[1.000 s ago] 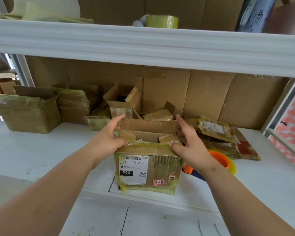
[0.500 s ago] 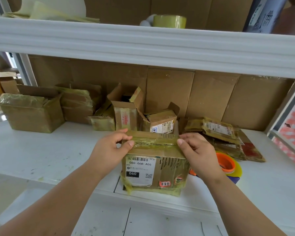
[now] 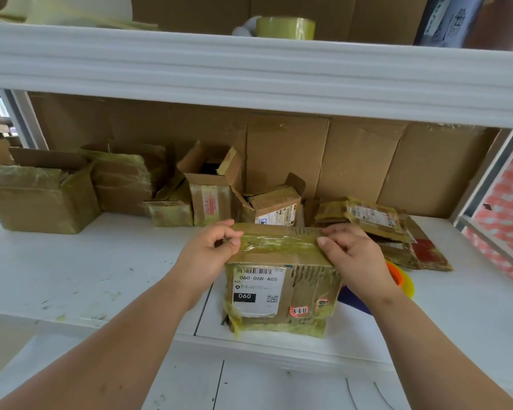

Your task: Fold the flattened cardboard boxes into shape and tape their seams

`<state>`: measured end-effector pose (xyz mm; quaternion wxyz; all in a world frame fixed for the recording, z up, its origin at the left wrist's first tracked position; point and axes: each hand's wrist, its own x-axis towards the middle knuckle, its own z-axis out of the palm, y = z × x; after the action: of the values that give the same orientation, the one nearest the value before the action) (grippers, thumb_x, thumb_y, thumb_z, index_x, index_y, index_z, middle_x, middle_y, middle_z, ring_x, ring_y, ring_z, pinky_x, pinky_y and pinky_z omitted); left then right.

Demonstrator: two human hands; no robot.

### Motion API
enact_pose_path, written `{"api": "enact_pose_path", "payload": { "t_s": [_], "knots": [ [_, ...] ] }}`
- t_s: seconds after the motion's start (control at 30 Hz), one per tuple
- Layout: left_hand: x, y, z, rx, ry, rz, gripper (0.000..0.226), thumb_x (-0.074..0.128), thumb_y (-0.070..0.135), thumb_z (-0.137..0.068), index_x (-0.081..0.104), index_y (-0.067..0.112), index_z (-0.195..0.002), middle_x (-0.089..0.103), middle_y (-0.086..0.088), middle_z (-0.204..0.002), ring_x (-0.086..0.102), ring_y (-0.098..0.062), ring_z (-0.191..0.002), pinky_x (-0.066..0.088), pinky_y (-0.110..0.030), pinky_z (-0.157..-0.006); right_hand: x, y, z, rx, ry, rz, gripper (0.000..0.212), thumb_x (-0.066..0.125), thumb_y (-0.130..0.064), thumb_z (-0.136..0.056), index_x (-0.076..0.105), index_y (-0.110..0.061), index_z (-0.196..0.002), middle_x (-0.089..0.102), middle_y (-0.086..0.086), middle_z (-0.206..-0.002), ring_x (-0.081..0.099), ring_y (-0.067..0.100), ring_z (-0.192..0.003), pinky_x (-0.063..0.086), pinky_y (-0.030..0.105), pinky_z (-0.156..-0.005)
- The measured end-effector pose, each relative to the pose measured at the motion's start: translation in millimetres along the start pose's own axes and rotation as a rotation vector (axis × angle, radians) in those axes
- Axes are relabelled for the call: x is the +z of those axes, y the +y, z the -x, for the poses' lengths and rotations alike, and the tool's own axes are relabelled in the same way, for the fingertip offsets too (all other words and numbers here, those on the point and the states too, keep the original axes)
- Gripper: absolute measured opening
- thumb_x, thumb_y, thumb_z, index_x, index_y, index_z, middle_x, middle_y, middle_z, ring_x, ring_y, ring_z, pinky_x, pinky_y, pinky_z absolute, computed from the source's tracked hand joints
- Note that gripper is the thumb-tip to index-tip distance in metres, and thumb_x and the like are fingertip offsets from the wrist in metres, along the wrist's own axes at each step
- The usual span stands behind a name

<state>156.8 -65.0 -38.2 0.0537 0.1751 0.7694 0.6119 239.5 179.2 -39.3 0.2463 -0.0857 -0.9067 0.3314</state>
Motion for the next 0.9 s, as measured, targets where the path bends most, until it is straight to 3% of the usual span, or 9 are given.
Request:
{"api": "enact_pose_path", "payload": {
  "t_s": [0.17, 0.3, 0.4, 0.47, 0.53, 0.63, 0.7, 0.77, 0.9],
  "knots": [
    [7.0, 9.5, -9.3, -0.039, 0.053, -0.087, 0.017, 0.063, 0.005, -0.092, 0.068, 0.021, -0.087, 0.052, 0.01, -0.128, 0.053, -0.014, -0.113, 0.044, -0.028, -0.091, 0.0, 0.8, 0.0, 0.063, -0.025, -0.019, 0.021, 0.062, -0.026, -0.096, 0.075, -0.013, -0.087, 0.055, -0.012, -0.113, 0.051, 0.005, -0.105, 0.042, 0.024, -0.091],
    [10.2, 24.5, -12.1, 0.097, 0.068, -0.623, 0.014, 0.063, 0.011, -0.089, 0.064, 0.022, -0.081, 0.042, 0.01, -0.114, 0.039, -0.013, -0.111, 0.034, -0.027, -0.092, 3.0, -2.6, 4.0, 0.126, 0.019, -0.156, 0.009, 0.064, -0.016, -0.094, 0.071, -0.012, -0.09, 0.054, -0.009, -0.109, 0.054, 0.001, -0.097, 0.043, 0.016, -0.083],
    [12.7, 26.2, -9.8, 0.295, 0.096, -0.794, 0.011, 0.063, 0.012, -0.087, 0.062, 0.02, -0.081, 0.045, 0.012, -0.104, 0.04, -0.012, -0.104, 0.04, -0.027, -0.087, 1.6, -3.2, 5.4, 0.127, 0.033, -0.147, 0.004, 0.064, -0.017, -0.094, 0.066, -0.014, -0.092, 0.053, -0.009, -0.102, 0.055, 0.007, -0.094, 0.047, 0.025, -0.084],
    [12.4, 22.7, -7.9, 0.364, 0.121, -0.799, 0.012, 0.064, 0.013, -0.086, 0.059, 0.021, -0.078, 0.052, 0.009, -0.092, 0.051, -0.015, -0.092, 0.048, -0.031, -0.073, -1.6, -3.3, 6.3, 0.104, 0.017, -0.087, 0.009, 0.062, -0.023, -0.096, 0.064, -0.017, -0.089, 0.054, -0.009, -0.103, 0.056, 0.01, -0.096, 0.046, 0.029, -0.083],
    [11.0, 16.9, -5.6, 0.347, 0.183, -0.715, 0.014, 0.068, 0.016, -0.086, 0.059, 0.022, -0.078, 0.054, 0.011, -0.087, 0.051, -0.01, -0.084, 0.039, -0.019, -0.065, -3.9, -2.5, 8.1, 0.069, 0.004, -0.046, 0.016, 0.058, -0.031, -0.098, 0.062, -0.02, -0.086, 0.056, -0.008, -0.107, 0.056, 0.008, -0.098, 0.046, 0.03, -0.085],
    [12.3, 9.4, 2.3, 0.281, 0.24, -0.52, 0.009, 0.07, 0.019, -0.089, 0.062, 0.024, -0.09, 0.056, 0.017, -0.093, 0.052, 0.0, -0.083, 0.043, -0.018, -0.07, -3.8, -1.2, 11.1, 0.043, 0.013, -0.076, 0.021, 0.056, -0.031, -0.098, 0.057, -0.024, -0.078, 0.059, -0.007, -0.109, 0.057, 0.007, -0.1, 0.047, 0.032, -0.087],
    [12.4, 5.7, 6.7, 0.246, 0.226, -0.417, 0.026, 0.068, 0.019, -0.091, 0.062, 0.032, -0.113, 0.055, 0.016, -0.099, 0.053, 0.0, -0.092, 0.051, -0.029, -0.08, -2.3, -0.6, 11.3, 0.032, 0.023, -0.094, 0.023, 0.056, -0.028, -0.099, 0.055, -0.022, -0.076, 0.059, -0.006, -0.11, 0.057, 0.009, -0.1, 0.047, 0.033, -0.089],
    [10.0, 3.0, 6.1, 0.24, 0.192, -0.444, 0.038, 0.065, 0.023, -0.093, 0.06, 0.037, -0.129, 0.052, 0.014, -0.101, 0.051, 0.001, -0.093, 0.047, -0.025, -0.081, -1.2, 0.2, 10.0, 0.016, 0.027, -0.098, 0.025, 0.055, -0.026, -0.099, 0.053, -0.025, -0.074, 0.059, -0.004, -0.109, 0.057, 0.012, -0.101, 0.047, 0.035, -0.089],
    [6.9, 1.5, 6.3, 0.235, 0.25, -0.461, 0.008, 0.068, 0.033, -0.091, 0.075, 0.032, -0.094, 0.055, 0.015, -0.098, 0.052, 0.008, -0.093, 0.036, -0.008, -0.073, -1.6, 2.1, 8.5, -0.031, 0.015, -0.057, 0.025, 0.053, -0.029, -0.099, 0.049, -0.033, -0.075, 0.058, -0.002, -0.107, 0.058, 0.015, -0.098, 0.049, 0.039, -0.088]
  ]
}}
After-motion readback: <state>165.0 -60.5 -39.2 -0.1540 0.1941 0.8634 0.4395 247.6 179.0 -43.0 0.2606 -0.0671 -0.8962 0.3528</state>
